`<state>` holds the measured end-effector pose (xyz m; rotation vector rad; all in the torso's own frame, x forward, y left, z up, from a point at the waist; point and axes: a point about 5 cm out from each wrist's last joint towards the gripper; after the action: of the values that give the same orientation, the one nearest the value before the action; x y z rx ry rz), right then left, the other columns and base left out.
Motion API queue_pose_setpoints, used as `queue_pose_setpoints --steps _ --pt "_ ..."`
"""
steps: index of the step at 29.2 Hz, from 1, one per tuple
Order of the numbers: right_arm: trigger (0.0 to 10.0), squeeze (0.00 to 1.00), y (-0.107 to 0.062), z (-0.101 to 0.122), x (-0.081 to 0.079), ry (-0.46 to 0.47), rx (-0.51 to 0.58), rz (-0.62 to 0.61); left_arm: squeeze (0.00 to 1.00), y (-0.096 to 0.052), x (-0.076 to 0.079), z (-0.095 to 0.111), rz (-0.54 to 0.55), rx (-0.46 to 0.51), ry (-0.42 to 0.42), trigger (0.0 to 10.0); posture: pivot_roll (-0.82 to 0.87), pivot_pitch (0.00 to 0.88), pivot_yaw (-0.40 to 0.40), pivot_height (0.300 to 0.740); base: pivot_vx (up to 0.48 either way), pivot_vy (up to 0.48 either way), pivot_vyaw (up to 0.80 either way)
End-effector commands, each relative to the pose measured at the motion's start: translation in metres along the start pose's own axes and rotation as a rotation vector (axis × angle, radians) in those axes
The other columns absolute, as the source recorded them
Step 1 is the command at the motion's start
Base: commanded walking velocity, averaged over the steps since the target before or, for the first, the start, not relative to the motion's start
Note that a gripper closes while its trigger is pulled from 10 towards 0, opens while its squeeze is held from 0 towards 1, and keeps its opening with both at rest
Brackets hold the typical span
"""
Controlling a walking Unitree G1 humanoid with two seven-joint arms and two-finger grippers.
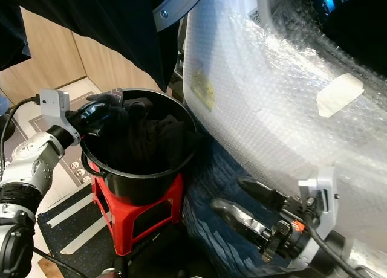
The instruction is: Clothes washing
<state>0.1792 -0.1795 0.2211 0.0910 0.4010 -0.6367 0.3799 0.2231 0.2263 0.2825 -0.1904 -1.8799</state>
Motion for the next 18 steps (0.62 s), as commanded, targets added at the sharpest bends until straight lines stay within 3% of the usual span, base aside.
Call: queue_pose_setpoints --steps 1,3,4,5,6,7,8,11,12,13,15,18 --pt "10.0 0.0 0.0 -0.002 0.001 0.0 -0.002 -0.003 0.0 -0.001 0.007 0.006 -0.022 0.047 0.033 0.0 -0.16 0.294 -0.159 0.74 0.0 0.0 0.0" --pt "10.0 0.0 0.002 -0.002 0.001 0.0 -0.003 0.012 0.0 -0.003 0.016 0.012 -0.041 0.076 0.055 0.0 -0.15 0.282 -0.158 0.74 0.0 0.0 0.0" --pt "10.0 0.0 0.003 -0.002 0.002 0.0 -0.003 0.014 0.0 -0.003 0.02 0.014 -0.046 0.088 0.061 2.2 -0.14 0.276 -0.157 0.74 0.0 0.0 0.0" --pt "10.0 0.0 0.004 -0.003 0.003 -0.003 -0.004 0.019 0.0 -0.005 0.029 0.018 -0.062 0.107 0.084 7.4 -0.14 0.272 -0.157 0.74 0.0 0.0 0.0" --pt "10.0 0.0 0.005 -0.003 0.004 -0.005 -0.001 0.021 0.0 -0.006 0.037 0.021 -0.078 0.12 0.09 9.0 -0.13 0.266 -0.153 0.74 0.0 0.0 0.0" --pt "10.0 0.0 0.006 -0.003 0.005 -0.005 0.001 0.022 0.0 -0.006 0.042 0.023 -0.089 0.128 0.086 8.9 -0.13 0.26 -0.152 0.74 0.0 0.0 0.0" --pt "10.0 0.0 0.007 -0.003 0.006 -0.006 0.002 0.024 0.0 -0.006 0.046 0.026 -0.098 0.139 0.093 8.0 -0.12 0.258 -0.151 0.74 0.0 0.0 0.0" --pt "10.0 0.0 0.012 -0.003 0.009 -0.011 0.009 0.035 0.0 -0.007 0.065 0.032 -0.136 0.161 0.1 7.5 -0.11 0.25 -0.146 0.74 0.0 0.0 0.0" --pt "10.0 0.0 0.013 -0.003 0.01 -0.011 0.009 0.037 0.0 -0.007 0.067 0.033 -0.142 0.163 0.098 6.4 -0.11 0.248 -0.145 0.74 0.0 0.0 0.0" --pt "10.0 0.0 0.014 -0.003 0.01 -0.012 0.01 0.038 0.0 -0.007 0.07 0.034 -0.147 0.166 0.089 6.5 -0.11 0.246 -0.144 0.74 0.0 0.0 0.0" --pt "10.0 0.0 0.016 -0.003 0.011 -0.014 0.011 0.045 0.0 -0.007 0.077 0.036 -0.165 0.171 0.106 9.6 -0.11 0.243 -0.143 0.74 0.0 0.0 0.0" --pt "10.0 0.0 0.018 -0.003 0.013 -0.019 0.011 0.051 0.0 -0.01 0.082 0.038 -0.178 0.173 0.119 10.0 -0.1 0.239 -0.142 0.74 0.0 0.0 0.0"
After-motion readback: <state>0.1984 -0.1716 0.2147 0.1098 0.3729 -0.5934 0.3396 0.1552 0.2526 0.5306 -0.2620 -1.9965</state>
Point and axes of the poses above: a point about 5 cm out from each wrist's last joint towards the gripper, its own y axis pointing out of the wrist towards the gripper, its own z axis along the axis of the wrist's last joint, x = y × z, and after that the axes turned 4 degrees about y, right-handed
